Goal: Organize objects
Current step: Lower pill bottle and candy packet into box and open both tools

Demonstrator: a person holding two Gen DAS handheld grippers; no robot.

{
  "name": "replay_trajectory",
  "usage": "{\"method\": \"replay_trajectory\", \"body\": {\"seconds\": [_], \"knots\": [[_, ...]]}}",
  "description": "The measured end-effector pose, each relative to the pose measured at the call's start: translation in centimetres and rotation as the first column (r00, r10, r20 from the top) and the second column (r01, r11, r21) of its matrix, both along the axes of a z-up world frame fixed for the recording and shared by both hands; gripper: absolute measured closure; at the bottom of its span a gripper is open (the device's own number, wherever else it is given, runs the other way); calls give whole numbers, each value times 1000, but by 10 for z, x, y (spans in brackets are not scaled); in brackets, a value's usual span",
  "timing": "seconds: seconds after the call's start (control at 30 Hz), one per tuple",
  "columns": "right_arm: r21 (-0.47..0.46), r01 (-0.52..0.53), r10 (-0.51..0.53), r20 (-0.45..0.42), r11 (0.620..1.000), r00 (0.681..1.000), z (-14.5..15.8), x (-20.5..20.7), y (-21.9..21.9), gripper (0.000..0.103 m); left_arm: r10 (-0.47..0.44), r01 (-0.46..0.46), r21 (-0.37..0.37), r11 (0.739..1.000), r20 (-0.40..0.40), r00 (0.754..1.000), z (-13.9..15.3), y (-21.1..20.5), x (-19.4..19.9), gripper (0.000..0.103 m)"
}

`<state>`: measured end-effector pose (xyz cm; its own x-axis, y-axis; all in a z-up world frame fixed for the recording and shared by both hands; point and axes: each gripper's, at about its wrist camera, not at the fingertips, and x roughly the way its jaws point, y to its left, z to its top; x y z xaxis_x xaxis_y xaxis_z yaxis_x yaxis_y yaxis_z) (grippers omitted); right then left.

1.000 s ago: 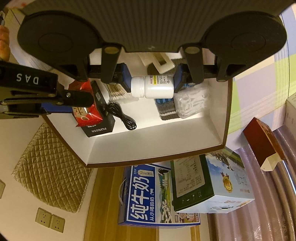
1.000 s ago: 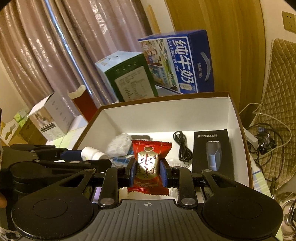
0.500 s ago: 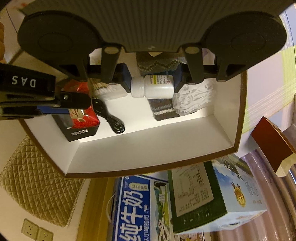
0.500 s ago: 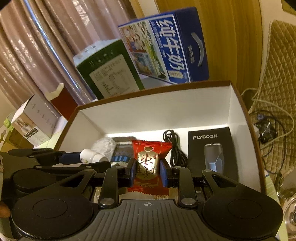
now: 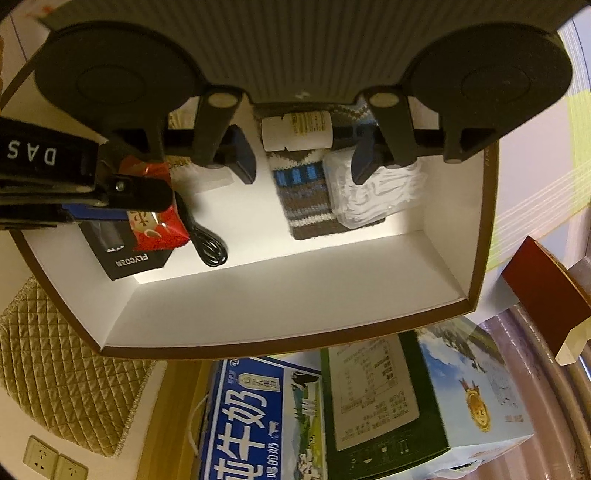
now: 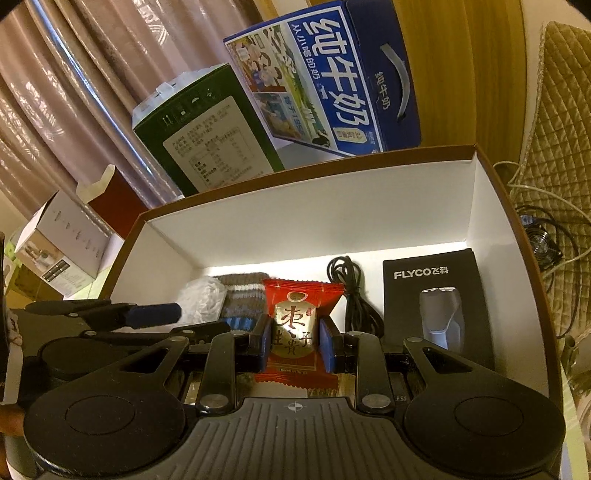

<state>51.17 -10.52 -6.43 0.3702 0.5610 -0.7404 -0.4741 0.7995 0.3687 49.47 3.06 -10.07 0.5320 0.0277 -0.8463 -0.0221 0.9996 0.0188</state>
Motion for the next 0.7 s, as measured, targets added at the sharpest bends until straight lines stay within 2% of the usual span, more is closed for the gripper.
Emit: {"method": "replay_trajectory", "body": {"seconds": [0.13,0.33,0.47,0.5,0.53,0.6,0.7], "knots": [[1,-1,1,-14,1000,1000,-3,2,3,78,16,-16,3,1000,-3,1000,0,4,-1,34],[11,5,-5,-25,1000,1000,-6,2,6,78,37,-37,-5,999,-11,999,1,11,-3,33],[53,8,-6,-44,999,999,-6,4,7,78,40,-40,-9,999,1,999,5,12,-6,29],[61,14,-11,-50,998,999,-6,4,7,72,40,-40,-9,999,3,999,6,12,-7,29],[62,22,-19,-50,998,999,-6,4,6,60,43,-43,-7,999,5,999,7,13,-7,28],[61,34,-33,-32,998,999,-3,2,5,51,47,-47,-8,999,10,999,9,14,-8,27],[64,30,-29,-24,997,999,0,-1,3,48,52,-52,-14,999,17,998,12,15,-10,26]]}}
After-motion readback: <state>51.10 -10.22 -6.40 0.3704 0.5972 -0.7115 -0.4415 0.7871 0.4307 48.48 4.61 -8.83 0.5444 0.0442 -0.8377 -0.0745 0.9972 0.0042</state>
